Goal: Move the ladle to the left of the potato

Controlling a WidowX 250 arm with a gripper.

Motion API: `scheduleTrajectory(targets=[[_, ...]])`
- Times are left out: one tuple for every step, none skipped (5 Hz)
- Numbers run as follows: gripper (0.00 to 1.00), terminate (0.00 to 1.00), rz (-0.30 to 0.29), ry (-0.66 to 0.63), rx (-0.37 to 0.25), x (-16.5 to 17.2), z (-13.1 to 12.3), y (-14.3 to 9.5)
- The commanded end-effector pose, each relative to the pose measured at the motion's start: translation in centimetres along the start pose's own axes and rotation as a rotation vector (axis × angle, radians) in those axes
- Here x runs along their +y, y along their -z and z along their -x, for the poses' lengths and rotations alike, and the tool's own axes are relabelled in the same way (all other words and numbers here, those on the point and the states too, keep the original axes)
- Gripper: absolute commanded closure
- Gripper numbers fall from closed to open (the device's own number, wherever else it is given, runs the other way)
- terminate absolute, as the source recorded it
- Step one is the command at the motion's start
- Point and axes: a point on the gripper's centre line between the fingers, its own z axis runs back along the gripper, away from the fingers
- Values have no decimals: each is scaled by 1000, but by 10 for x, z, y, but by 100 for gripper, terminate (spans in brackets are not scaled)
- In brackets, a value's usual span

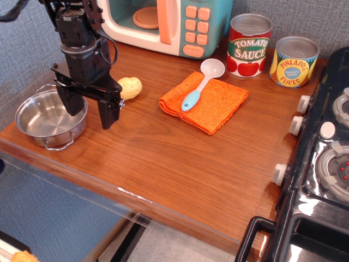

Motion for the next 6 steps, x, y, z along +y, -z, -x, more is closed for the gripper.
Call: scheduleTrajectory(targets=[[0,0,0,0,0,0,0,0],[0,0,30,-30,11,-29,-28,-14],[0,0,58,-44,-31,-56,-58,-29],[0,0,69,-55,-41,-72,-88,-28],[0,0,49,-90,-12,-81,-106,-11],[0,0,47,-98,-8,-90,-113,0]])
